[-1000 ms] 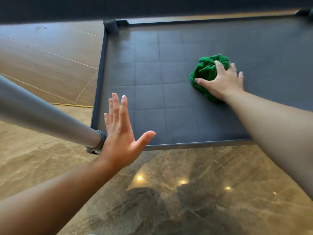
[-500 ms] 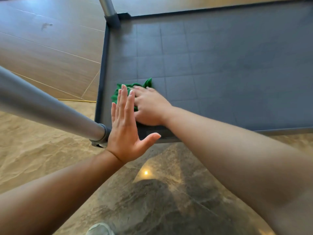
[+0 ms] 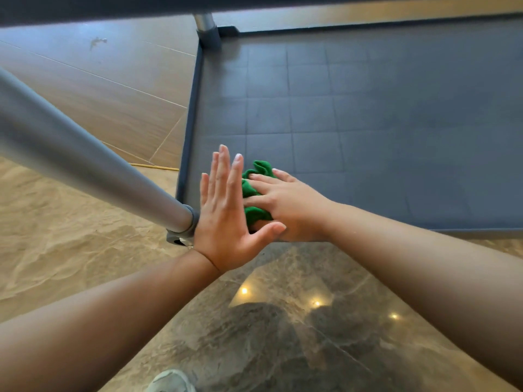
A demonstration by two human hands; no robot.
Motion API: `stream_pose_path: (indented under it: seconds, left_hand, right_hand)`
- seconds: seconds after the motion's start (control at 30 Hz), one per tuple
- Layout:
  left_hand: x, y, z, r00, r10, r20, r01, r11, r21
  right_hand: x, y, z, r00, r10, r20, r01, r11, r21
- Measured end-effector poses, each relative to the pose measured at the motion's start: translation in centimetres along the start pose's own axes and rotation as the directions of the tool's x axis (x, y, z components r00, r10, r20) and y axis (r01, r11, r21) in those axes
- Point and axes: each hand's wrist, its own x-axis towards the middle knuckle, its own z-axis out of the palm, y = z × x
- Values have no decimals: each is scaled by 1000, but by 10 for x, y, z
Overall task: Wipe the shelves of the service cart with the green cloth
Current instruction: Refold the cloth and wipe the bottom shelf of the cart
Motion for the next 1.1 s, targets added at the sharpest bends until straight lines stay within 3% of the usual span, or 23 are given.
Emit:
stream_pose_path:
  seconds: [0.17, 0.4, 0.5, 0.6, 0.7, 0.8, 0.97, 1.1]
  left_hand:
    - [5, 4, 1, 993, -106, 45, 108, 993, -48]
    - [4, 0, -1, 988, -138, 66, 146, 977, -153]
    - [5, -1, -1, 989, -131, 71, 141, 974, -176]
    - [6, 0, -1, 988, -133, 76, 146, 968, -204]
    - [7, 1, 0, 990, -122, 75, 136, 962, -235]
    - [8, 1, 0, 992, -109, 70, 123, 963, -241]
    - [5, -4, 1, 997, -80, 13, 81, 989, -126]
    - [4, -9, 2, 991, -130, -17, 130, 991, -40]
  right_hand:
    - [38, 0, -4, 998, 55, 30, -52, 994, -92]
    - [113, 51, -46, 924, 378, 61, -371, 923, -107]
    - [117, 79, -56, 847, 531, 16, -528, 845, -87]
    - [108, 103, -65, 717, 697, -23, -697, 715, -58]
    - [112, 105, -62, 640, 768, -33, -768, 640, 5]
    - [116, 86, -52, 707, 705, -52, -704, 709, 28]
    - [75, 23, -27, 921, 389, 30, -389, 921, -6]
    - [27, -5, -13, 963, 253, 90, -251, 968, -27]
